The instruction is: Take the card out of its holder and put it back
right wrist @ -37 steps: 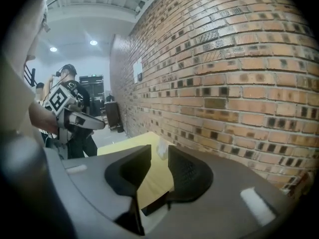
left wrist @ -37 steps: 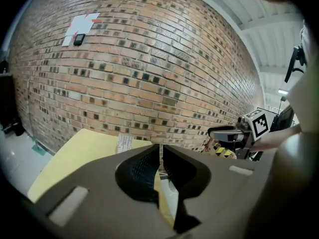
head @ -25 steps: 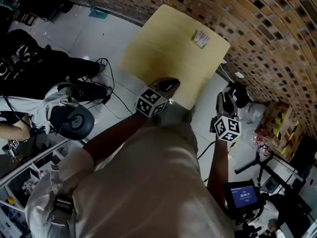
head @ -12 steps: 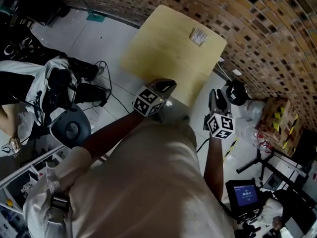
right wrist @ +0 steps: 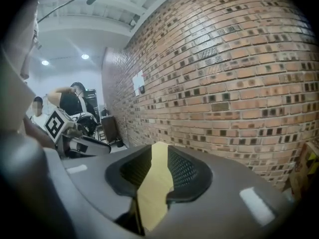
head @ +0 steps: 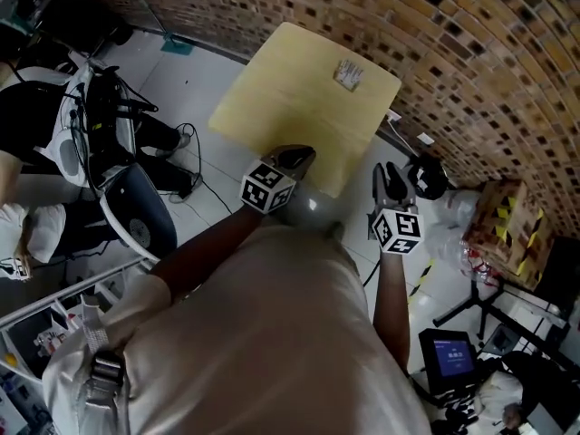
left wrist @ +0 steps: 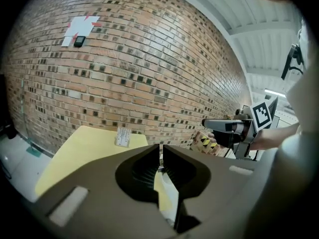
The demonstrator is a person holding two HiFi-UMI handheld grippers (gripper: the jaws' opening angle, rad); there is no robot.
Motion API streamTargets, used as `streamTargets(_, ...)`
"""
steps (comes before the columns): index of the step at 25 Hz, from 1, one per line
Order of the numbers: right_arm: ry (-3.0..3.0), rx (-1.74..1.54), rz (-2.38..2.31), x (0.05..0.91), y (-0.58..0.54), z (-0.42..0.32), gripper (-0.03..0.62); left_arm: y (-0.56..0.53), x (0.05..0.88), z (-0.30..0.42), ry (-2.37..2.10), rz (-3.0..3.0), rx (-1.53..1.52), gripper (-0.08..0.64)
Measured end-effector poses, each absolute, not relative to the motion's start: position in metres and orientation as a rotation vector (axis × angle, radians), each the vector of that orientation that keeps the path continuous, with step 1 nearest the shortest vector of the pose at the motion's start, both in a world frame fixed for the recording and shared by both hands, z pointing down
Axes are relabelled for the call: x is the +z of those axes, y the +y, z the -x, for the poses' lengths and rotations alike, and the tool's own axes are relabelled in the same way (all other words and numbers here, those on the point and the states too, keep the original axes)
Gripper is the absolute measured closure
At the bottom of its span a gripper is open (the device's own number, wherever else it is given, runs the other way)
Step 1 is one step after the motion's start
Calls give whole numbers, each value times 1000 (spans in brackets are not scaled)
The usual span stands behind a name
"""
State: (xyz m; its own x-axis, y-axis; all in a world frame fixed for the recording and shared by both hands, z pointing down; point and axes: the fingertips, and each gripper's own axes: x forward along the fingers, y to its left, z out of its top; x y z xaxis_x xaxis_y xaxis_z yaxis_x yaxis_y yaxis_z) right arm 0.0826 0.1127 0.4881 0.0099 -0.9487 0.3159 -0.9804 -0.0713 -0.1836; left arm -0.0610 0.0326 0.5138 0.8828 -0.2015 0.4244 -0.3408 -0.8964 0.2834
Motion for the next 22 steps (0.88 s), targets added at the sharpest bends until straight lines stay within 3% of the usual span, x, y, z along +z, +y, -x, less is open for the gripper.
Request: streamTargets(22, -2118, 578, -2117, 494, 164, -113, 497, 88, 515, 21, -401, -2711, 620, 526)
